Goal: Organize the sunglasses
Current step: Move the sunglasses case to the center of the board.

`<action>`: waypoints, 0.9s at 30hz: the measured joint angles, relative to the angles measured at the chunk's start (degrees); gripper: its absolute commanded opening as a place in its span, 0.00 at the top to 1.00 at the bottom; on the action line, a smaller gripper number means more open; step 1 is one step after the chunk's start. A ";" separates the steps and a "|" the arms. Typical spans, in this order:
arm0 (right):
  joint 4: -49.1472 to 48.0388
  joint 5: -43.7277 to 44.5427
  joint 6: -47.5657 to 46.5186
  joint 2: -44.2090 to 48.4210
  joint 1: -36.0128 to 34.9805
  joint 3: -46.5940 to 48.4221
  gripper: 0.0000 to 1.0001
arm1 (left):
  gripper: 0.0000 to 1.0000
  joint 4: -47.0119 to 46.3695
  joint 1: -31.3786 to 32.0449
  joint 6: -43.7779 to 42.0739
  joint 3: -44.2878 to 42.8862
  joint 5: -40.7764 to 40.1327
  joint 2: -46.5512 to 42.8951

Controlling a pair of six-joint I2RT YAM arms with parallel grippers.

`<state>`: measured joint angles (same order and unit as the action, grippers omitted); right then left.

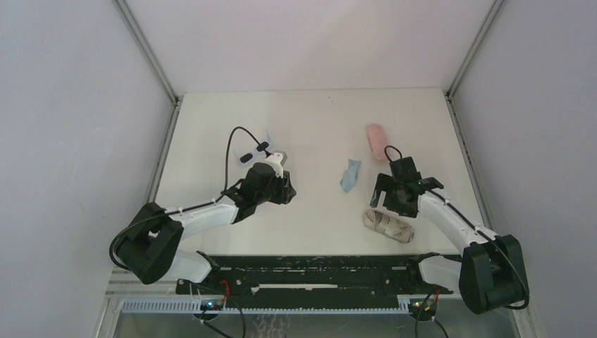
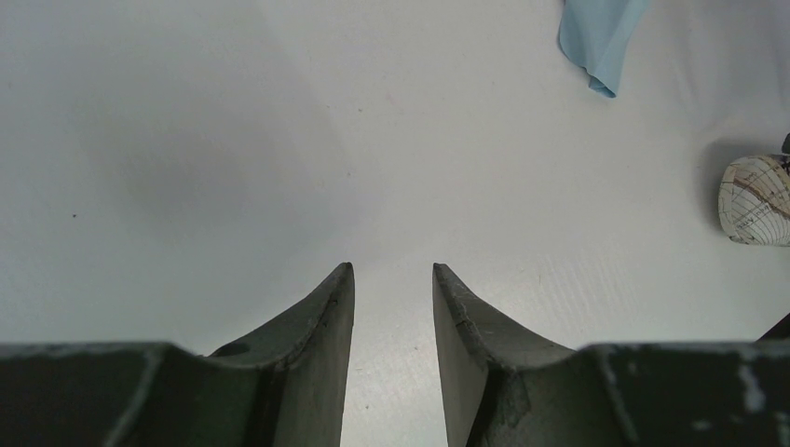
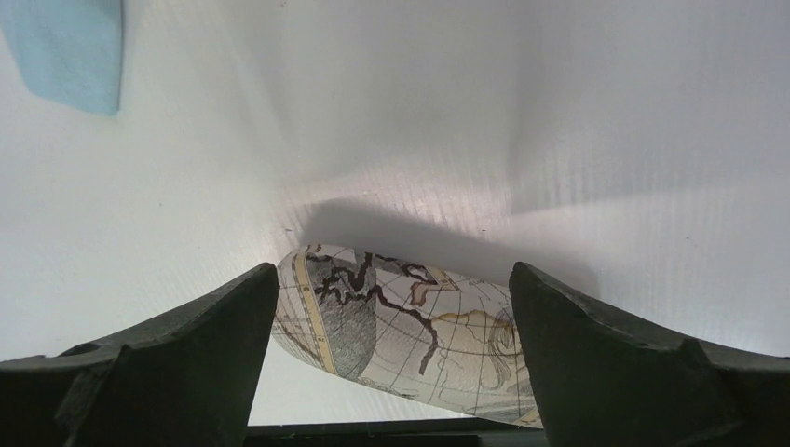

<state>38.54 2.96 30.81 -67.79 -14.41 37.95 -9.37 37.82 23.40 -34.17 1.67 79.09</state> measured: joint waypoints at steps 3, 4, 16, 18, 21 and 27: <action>0.52 1.81 -0.11 1.57 -0.59 0.33 0.06 | 0.59 0.00 0.00 -0.02 0.00 0.02 0.00; 0.96 2.60 0.02 1.90 -0.68 0.66 0.06 | 0.59 0.00 0.00 -0.02 0.00 0.02 0.00; 1.05 8.68 7.41 6.01 6.36 -1.81 0.07 | 0.59 0.00 0.00 -0.02 0.00 0.02 0.00; 0.72 7.32 8.07 5.81 7.89 -2.84 0.07 | 0.59 0.00 0.00 -0.02 0.00 0.02 0.00; 0.44 4.68 9.35 5.68 8.61 -5.38 0.07 | 0.59 0.00 0.00 -0.02 0.00 0.02 0.00; 0.63 0.79 11.93 6.08 8.72 -8.68 0.09 | 0.59 0.02 0.00 -0.02 0.00 0.02 -0.02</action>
<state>39.18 3.75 42.74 -61.71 -5.69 29.28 -9.34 37.82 23.38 -34.17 1.69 79.07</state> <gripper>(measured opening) 0.926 0.410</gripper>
